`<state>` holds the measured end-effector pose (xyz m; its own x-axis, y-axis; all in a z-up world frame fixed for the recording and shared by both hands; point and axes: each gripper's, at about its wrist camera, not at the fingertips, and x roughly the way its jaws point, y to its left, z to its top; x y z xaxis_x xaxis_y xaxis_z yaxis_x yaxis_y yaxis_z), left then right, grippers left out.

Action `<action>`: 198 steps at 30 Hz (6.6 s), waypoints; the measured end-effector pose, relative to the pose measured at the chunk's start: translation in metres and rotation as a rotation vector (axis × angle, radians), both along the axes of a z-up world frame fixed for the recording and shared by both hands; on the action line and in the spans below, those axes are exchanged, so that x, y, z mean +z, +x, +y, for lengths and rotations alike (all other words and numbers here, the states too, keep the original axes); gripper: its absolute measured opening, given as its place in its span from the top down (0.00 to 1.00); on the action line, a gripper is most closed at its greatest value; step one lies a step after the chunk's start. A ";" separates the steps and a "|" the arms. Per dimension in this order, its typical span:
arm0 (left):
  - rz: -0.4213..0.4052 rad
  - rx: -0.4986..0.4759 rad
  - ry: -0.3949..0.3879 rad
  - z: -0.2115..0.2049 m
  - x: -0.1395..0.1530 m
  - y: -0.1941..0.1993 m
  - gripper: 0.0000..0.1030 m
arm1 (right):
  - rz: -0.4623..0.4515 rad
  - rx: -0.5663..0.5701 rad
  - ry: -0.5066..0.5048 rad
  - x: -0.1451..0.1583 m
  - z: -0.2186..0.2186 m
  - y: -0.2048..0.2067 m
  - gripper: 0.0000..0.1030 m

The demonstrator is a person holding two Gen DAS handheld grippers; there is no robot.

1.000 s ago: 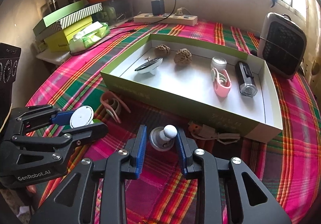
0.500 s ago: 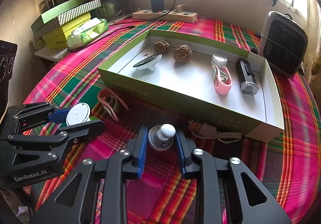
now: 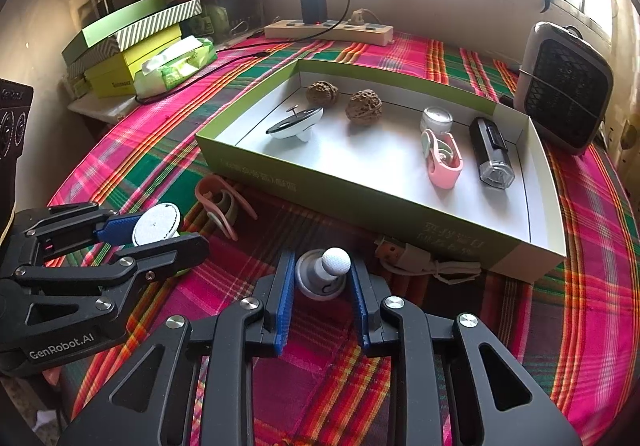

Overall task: Organize objects
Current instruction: 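Lift the white knob stand with the right tool while the left holds the container, then carry the green container in the left tool and knob stand in the right into the box, then open the left tool to set down the container while the right releases the knob stand, then withdraw both open tools from the box toward the pink hook and white cable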

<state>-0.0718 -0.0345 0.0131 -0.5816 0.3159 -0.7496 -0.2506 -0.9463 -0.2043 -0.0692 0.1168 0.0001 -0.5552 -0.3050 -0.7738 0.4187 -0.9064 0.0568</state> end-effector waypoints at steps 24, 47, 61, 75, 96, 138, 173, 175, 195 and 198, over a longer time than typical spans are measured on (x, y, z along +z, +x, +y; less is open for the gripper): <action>0.031 -0.009 -0.012 0.005 0.009 0.004 0.70 | 0.022 0.001 -0.017 0.011 0.003 0.005 0.74; 0.090 -0.025 -0.018 0.016 0.033 -0.006 0.70 | 0.075 -0.030 -0.058 0.035 0.021 -0.001 0.74; 0.119 -0.045 -0.013 0.025 0.045 -0.029 0.70 | 0.093 -0.066 -0.052 0.043 0.037 -0.018 0.74; 0.112 -0.066 -0.016 0.041 0.044 -0.059 0.70 | 0.093 -0.127 -0.023 0.040 0.056 -0.048 0.74; 0.059 -0.088 -0.038 0.061 0.023 -0.100 0.70 | 0.060 -0.164 0.059 0.018 0.069 -0.082 0.74; 0.021 -0.112 -0.094 0.078 0.006 -0.114 0.70 | 0.041 -0.169 0.091 0.009 0.068 -0.086 0.74; 0.043 -0.117 -0.083 0.076 0.018 -0.103 0.65 | 0.060 -0.181 0.066 0.018 0.066 -0.075 0.58; 0.048 -0.114 -0.086 0.075 0.019 -0.100 0.65 | 0.065 -0.181 0.061 0.020 0.066 -0.072 0.58; 0.090 -0.094 -0.082 0.066 0.033 -0.067 0.65 | 0.108 -0.185 0.031 0.033 0.065 -0.042 0.57; 0.099 -0.084 -0.076 0.061 0.036 -0.061 0.65 | 0.118 -0.182 0.022 0.036 0.066 -0.035 0.58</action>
<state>-0.1325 0.0261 0.0491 -0.6279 0.3107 -0.7136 -0.3447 -0.9330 -0.1029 -0.1044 0.1831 0.0356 -0.6867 -0.1751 -0.7055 0.2507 -0.9681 -0.0037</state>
